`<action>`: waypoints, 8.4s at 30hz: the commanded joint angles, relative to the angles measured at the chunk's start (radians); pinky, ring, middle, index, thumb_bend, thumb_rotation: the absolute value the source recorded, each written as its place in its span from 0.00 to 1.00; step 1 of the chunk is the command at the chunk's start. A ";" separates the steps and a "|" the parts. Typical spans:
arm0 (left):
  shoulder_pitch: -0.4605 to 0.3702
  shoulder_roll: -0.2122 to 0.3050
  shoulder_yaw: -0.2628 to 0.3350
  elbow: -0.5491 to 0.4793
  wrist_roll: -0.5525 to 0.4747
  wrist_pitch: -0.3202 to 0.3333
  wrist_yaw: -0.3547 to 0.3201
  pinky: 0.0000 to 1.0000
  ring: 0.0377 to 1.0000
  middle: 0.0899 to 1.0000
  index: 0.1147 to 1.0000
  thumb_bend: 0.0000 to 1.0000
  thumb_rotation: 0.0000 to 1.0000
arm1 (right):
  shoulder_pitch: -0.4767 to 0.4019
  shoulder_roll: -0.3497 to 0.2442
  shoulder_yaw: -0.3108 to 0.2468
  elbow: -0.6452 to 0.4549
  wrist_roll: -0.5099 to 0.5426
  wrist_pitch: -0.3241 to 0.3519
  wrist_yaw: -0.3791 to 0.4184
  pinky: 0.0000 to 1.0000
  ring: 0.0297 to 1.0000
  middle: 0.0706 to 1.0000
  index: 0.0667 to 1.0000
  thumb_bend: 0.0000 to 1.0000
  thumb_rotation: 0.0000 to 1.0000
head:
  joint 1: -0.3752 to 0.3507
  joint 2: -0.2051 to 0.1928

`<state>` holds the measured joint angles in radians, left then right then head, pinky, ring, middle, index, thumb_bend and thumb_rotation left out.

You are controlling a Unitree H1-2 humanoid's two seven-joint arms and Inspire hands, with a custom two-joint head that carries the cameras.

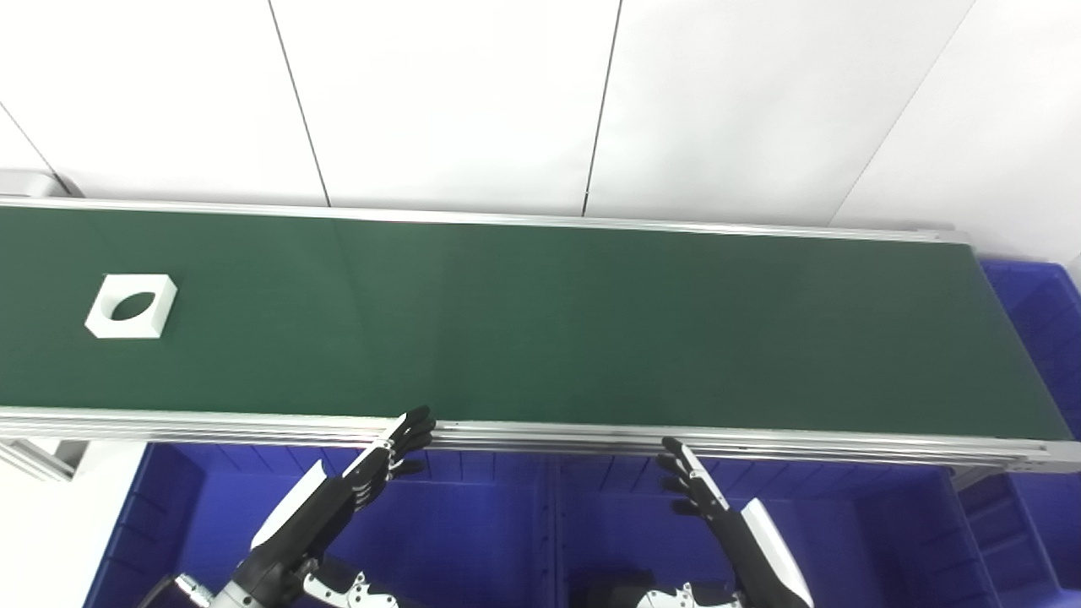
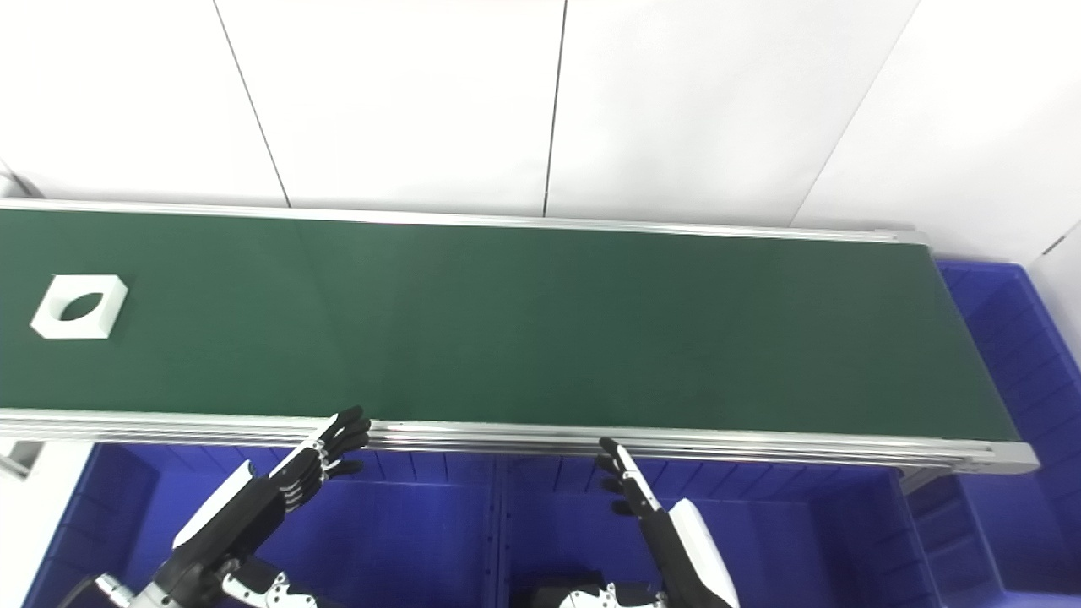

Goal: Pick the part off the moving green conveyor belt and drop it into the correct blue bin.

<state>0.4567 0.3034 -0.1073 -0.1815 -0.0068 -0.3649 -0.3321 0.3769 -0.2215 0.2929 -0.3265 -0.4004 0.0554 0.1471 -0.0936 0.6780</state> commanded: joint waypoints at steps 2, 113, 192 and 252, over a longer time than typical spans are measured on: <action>0.004 -0.008 0.005 -0.043 0.047 -0.006 0.029 0.88 0.96 0.99 1.00 0.94 0.15 | -0.005 -0.013 -0.018 -0.040 0.040 -0.074 -0.007 0.83 0.89 0.93 0.99 0.89 0.30 | 0.018 0.008; -0.569 0.364 0.094 0.064 0.561 0.428 -0.008 0.85 0.93 0.95 0.92 0.95 0.15 | -0.076 -0.073 -0.121 0.166 0.212 -0.360 0.010 0.72 0.78 0.82 0.86 0.86 0.00 | 0.558 -0.182; -0.745 0.066 -0.118 0.575 0.622 0.138 0.459 0.49 0.42 0.46 0.42 0.50 0.00 | -0.017 -0.031 -0.135 0.067 0.210 -0.350 -0.001 0.72 0.78 0.82 0.87 0.84 0.06 | 0.537 -0.125; -0.244 0.174 -0.010 -0.161 0.345 0.022 0.069 0.42 0.40 0.46 0.43 0.50 0.00 | -0.052 0.073 -0.122 -0.130 0.100 -0.127 0.009 0.70 0.75 0.80 0.86 0.86 0.25 | 0.082 0.223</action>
<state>0.2138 0.4458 -0.1200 -0.3314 0.3503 -0.3351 -0.2508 0.3337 -0.1475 0.1748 -0.4225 -0.3065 -0.0790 0.1581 -0.0123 0.9020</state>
